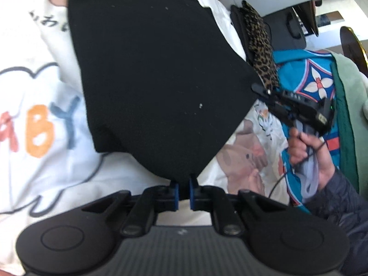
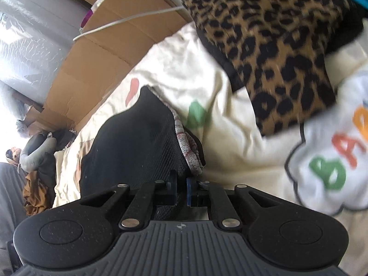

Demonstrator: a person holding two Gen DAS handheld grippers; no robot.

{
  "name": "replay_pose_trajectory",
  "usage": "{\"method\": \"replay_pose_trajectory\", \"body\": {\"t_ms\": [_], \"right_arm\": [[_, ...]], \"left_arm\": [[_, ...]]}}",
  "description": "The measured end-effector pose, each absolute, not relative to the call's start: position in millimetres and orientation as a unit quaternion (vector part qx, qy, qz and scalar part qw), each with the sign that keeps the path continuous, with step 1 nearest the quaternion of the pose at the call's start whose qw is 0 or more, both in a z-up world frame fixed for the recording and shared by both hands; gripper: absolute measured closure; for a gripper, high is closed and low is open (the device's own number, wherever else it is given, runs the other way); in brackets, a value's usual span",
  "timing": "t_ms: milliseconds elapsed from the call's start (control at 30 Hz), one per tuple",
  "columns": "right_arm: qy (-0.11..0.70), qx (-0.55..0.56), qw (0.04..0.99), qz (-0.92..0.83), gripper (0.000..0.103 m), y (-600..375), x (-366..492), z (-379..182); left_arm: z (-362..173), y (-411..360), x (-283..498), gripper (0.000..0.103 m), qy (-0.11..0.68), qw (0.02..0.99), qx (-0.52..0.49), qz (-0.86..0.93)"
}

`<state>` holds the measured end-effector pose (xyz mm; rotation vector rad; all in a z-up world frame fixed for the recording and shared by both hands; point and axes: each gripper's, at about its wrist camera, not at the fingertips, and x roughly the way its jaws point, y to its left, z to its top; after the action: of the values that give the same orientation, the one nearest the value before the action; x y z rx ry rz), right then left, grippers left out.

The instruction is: Fold clothes

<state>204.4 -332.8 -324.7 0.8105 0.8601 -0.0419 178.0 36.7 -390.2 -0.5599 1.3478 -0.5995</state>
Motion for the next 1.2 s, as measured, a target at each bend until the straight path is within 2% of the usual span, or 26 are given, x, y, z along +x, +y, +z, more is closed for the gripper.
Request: {"method": "replay_pose_trajectory", "body": {"t_ms": [333,433,767,867,1033,1200], "right_arm": [[0.389,0.357,0.849,-0.020,0.097,-351,237,-306],[0.385,0.369,0.845,-0.024,0.098,-364,249,-305],[0.404,0.306,0.862,-0.026,0.097,-378,292,-308],[0.424,0.284,0.859,-0.044,0.091,-379,295,-321],[0.405,0.292,0.864,-0.058,0.071,-385,279,-322],[0.389,0.324,0.860,-0.061,0.070,-387,256,-319]], "left_arm": [[-417,1,180,0.094,0.623,0.676,-0.307,-0.244],[-416,-19,184,0.094,0.625,0.675,-0.297,-0.255],[-417,-65,189,0.094,0.628,0.675,-0.274,-0.275],[-411,-64,190,0.091,0.635,0.678,-0.242,-0.281],[-398,-57,188,0.090,0.659,0.666,-0.202,-0.285],[-377,-43,190,0.089,0.677,0.664,-0.160,-0.274]]}}
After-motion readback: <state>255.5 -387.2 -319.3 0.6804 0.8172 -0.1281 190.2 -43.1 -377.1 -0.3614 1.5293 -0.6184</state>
